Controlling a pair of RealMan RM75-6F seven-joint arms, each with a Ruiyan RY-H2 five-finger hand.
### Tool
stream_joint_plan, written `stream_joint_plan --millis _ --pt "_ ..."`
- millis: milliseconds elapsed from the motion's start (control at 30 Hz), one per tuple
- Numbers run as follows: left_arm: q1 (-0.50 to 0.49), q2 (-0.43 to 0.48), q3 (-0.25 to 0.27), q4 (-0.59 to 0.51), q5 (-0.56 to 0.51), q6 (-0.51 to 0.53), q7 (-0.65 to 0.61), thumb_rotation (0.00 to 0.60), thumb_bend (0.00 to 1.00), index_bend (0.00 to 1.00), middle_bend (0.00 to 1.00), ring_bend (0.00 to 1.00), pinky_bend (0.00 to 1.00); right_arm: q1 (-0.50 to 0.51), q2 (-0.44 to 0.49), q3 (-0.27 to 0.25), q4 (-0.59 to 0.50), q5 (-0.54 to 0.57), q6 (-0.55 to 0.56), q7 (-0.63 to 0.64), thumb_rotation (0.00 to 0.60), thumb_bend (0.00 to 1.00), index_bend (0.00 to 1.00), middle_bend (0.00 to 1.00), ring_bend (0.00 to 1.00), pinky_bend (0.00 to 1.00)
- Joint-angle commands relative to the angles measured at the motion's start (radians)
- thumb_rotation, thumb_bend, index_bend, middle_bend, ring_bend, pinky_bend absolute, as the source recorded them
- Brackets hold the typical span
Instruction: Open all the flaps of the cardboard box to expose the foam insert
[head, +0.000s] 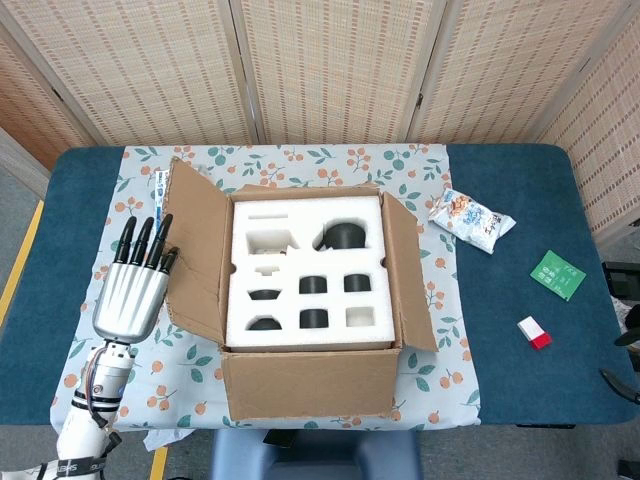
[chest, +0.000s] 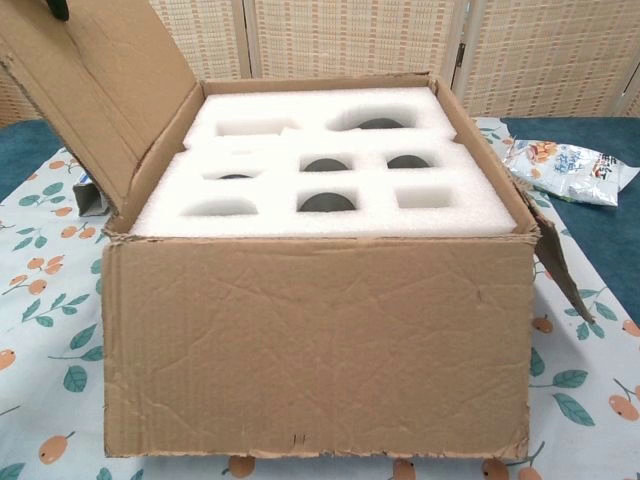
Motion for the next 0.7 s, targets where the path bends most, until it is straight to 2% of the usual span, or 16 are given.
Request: stream_joint_plan --millis 33,267,600,700 --pt "0.037 0.033 0.021 0.018 0.033 -0.007 -0.061 0.600 0.80 0.00 0.00 0.00 0.00 -0.001 -0.001 -0.001 0.000 -0.001 0.000 -0.003 0.366 0.27 0.52 0.00 0.00 0.00" --pt "0.123 0.104 0.052 0.064 0.118 0.005 -0.294 0.600 0.78 0.00 0.00 0.00 0.00 -0.001 -0.002 0.000 -0.006 0.003 -0.001 -0.015 0.368 0.27 0.52 0.00 0.00 0.00" --pt "0.226 0.129 0.084 0.124 0.193 0.056 -0.435 0.600 0.78 0.00 0.00 0.00 0.00 0.008 -0.004 -0.004 -0.018 -0.002 -0.020 -0.049 0.369 0.27 0.52 0.00 0.00 0.00" --pt "0.291 0.124 0.122 0.168 0.228 0.088 -0.521 0.600 0.78 0.00 0.00 0.00 0.00 0.008 -0.012 -0.003 -0.035 0.011 -0.042 -0.139 0.373 0.27 0.50 0.00 0.00 0.00"
